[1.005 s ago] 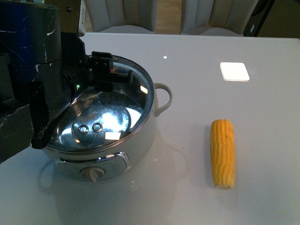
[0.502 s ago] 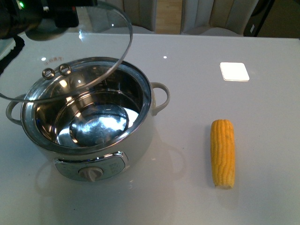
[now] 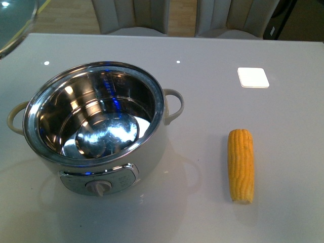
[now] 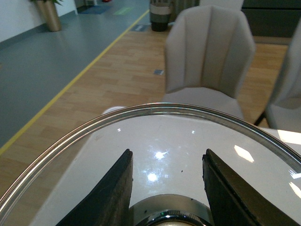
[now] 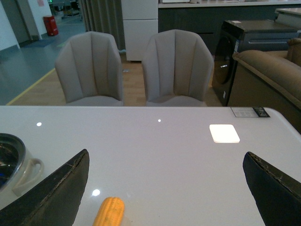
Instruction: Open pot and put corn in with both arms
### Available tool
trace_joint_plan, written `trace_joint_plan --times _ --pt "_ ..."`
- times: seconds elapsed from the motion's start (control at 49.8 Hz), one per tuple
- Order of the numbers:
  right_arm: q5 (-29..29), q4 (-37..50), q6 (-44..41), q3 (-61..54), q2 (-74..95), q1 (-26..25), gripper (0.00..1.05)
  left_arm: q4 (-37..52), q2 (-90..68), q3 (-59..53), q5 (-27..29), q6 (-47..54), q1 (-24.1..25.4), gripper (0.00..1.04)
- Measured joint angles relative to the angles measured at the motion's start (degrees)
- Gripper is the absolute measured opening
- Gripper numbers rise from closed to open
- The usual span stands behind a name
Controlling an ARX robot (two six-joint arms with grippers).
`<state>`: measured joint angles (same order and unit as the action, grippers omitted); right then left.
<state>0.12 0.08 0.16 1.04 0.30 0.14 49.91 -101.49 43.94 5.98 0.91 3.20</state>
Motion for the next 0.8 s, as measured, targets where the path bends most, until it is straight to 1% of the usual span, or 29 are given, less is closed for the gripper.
trace_joint_plan --times 0.161,0.402,0.563,0.804 --pt "0.0 0.0 0.0 0.0 0.0 0.0 0.96 4.8 -4.0 -0.8 -2.2 2.2 8.0 0.40" --pt "0.0 0.0 0.0 0.0 0.0 0.0 0.96 10.5 -12.2 -1.5 -4.4 3.4 14.8 0.40" --pt "0.0 0.0 0.0 0.0 0.0 0.0 0.96 14.5 -18.9 -1.4 -6.1 4.4 18.4 0.40" --pt "0.0 0.0 0.0 0.0 0.0 0.0 0.96 18.9 -27.3 0.4 -7.3 5.4 19.2 0.40"
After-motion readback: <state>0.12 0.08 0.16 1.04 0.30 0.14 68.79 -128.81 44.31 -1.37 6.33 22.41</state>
